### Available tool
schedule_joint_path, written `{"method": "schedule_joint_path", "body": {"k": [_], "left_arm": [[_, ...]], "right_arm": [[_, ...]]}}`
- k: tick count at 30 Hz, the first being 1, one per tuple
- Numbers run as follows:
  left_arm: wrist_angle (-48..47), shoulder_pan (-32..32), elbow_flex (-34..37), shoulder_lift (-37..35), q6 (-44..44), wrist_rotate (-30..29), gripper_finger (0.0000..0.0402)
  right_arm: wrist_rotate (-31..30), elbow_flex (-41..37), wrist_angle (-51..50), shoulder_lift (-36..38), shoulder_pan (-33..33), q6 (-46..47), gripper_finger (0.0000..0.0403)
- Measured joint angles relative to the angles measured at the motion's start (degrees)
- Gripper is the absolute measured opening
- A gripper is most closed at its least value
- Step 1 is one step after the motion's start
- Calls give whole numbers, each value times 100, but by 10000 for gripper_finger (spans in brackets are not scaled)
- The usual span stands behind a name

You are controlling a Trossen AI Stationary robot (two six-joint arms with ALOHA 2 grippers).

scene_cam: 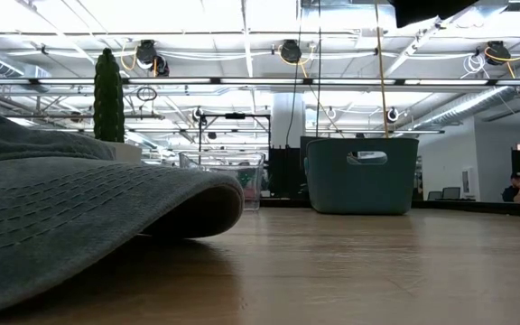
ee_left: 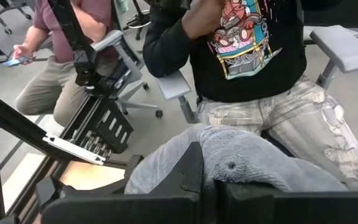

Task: Pick & Place hat
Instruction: Put the top gray cap into the blue bin

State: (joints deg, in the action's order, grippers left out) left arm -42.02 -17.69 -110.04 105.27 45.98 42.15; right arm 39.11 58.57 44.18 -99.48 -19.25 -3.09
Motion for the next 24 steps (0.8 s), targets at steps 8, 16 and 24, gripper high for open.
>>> {"method": "schedule_joint_path", "body": {"k": [8,16,24], "left_arm": [[-26,0,0,0,-138,-11,5],[-24,0,0,0,-151,-16,5],[259,-7,0,0,-874,-279,11]], "right_arm": [[15,0,-110,0,0,-97,200],[12,0,-122,0,5,-278,75],[15,0,-453,78,48,-782,2]]}}
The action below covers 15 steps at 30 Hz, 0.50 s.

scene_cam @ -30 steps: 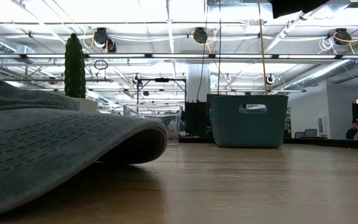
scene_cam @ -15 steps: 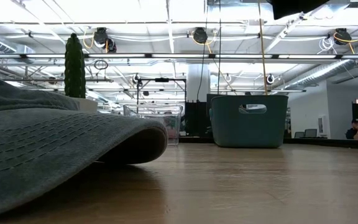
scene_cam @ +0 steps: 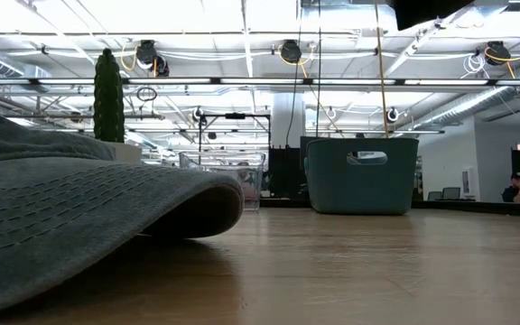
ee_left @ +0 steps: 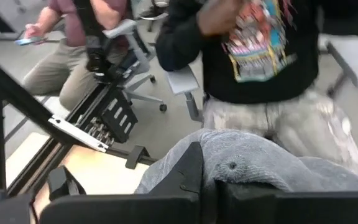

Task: Pick & Place hat
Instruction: Put the top gray cap into the blue bin

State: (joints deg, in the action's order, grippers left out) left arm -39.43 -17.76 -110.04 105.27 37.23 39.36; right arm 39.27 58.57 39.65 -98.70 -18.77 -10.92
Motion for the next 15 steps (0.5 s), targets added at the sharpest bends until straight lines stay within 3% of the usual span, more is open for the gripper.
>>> {"method": "schedule_joint_path", "body": {"k": [7,15], "left_arm": [[705,0,-2,-39,-2255,-490,69],[979,-1,0,-122,-3354,-538,195]], "right_arm": [[-12,1,-226,116,-8,-85,1],[-31,0,-247,115,44,-42,0]]}}
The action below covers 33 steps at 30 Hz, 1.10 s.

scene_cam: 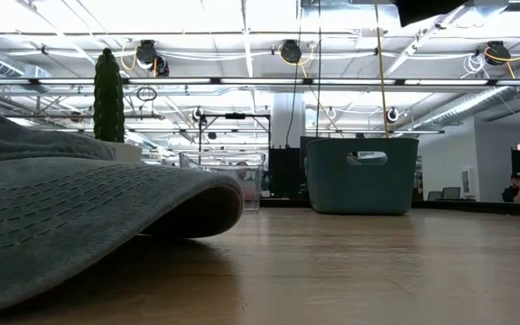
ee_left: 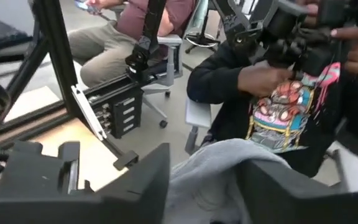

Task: Pick & Place hat
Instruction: Put the top gray cap into the blue bin

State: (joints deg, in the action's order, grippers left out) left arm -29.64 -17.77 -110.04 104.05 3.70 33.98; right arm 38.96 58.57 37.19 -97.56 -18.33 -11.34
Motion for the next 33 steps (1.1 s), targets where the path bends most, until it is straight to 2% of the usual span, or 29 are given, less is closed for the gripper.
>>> {"method": "schedule_joint_path", "body": {"k": [5,9,14,19,27,33], "left_arm": [[-37,47,-2,-356,-293,-422,256],[4,45,-2,-777,-155,-1168,281],[-34,44,-4,-1313,89,-2326,293],[-112,47,-11,-1694,71,-2945,291],[-3,60,-11,-1904,42,-3006,276],[30,60,-9,-1904,38,-3006,276]], "right_arm": [[-77,4,-51,0,67,142,0],[-551,-2,-378,140,111,163,0],[-1509,-2,-1296,621,22,-219,0],[-2521,-2,-2064,1224,-195,-590,0],[-3595,-2,-2823,2034,-336,-911,0],[-4102,-2,-3556,2761,-165,-909,0]]}}
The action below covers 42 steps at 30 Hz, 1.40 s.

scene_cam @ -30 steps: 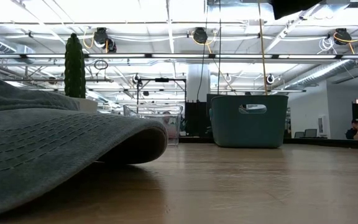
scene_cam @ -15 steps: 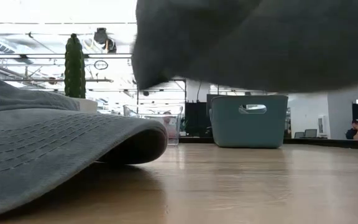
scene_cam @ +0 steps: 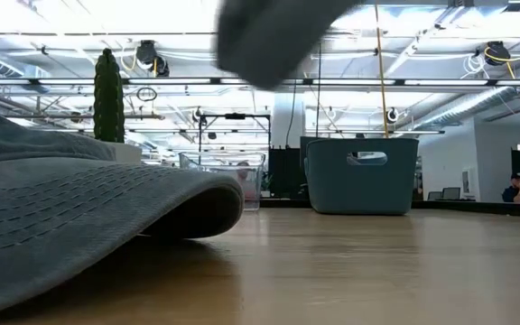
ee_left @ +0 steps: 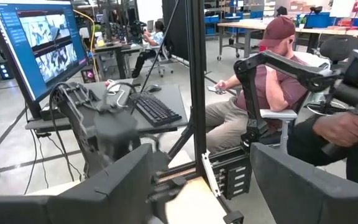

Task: Pick & Place hat
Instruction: Put the top gray cap into the blue bin

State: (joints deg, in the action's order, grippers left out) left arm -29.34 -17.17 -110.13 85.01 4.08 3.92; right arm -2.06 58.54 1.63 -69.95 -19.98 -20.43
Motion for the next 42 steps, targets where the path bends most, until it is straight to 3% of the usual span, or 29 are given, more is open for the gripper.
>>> {"method": "schedule_joint_path", "body": {"k": [11,21,30,36,42], "left_arm": [[70,0,4,2,11,0,274],[63,0,4,4,13,0,287],[63,0,7,4,13,0,274],[63,0,7,4,13,0,283],[64,0,9,7,13,0,291]], "right_arm": [[-424,0,-626,1124,855,-3,0],[-388,0,-1040,1774,2119,3,0],[-369,26,-1171,1955,3576,53,0],[877,737,-2007,1702,4531,502,0],[2248,1676,-2926,1327,5139,348,0]]}}
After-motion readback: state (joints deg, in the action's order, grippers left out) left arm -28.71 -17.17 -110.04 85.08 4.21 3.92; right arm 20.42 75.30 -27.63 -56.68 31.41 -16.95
